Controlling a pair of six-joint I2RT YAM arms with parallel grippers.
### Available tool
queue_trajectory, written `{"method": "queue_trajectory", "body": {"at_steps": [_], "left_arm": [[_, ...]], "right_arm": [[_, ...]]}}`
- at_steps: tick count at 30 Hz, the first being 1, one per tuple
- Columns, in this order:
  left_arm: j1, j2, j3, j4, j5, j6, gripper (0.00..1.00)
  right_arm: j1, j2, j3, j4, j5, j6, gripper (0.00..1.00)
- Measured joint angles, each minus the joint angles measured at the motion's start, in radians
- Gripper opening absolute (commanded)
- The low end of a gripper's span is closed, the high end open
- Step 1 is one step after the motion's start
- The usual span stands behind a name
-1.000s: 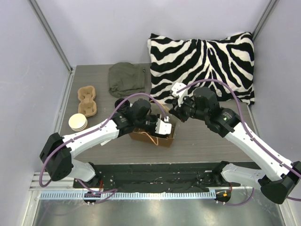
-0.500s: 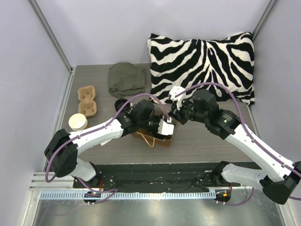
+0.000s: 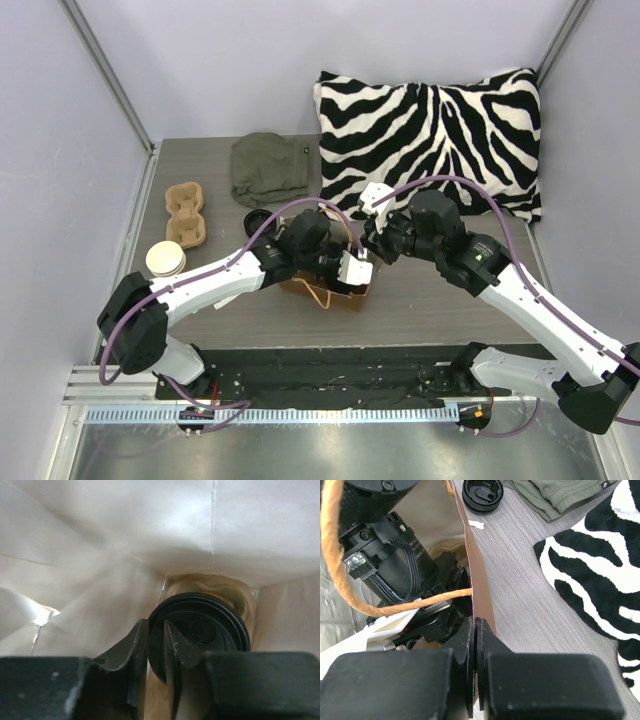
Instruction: Pack the takeout coffee
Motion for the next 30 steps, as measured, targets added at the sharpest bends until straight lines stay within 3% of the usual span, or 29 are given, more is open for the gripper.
{"method": "queue_trajectory", "body": {"at_steps": [30], "left_arm": [[0.040, -0.194, 0.011, -0.090, 0.017, -0.021, 0.30]], "right_arm": [[-0.012, -0.024, -0.021, 0.023, 0.015, -0.040, 0.01]]}}
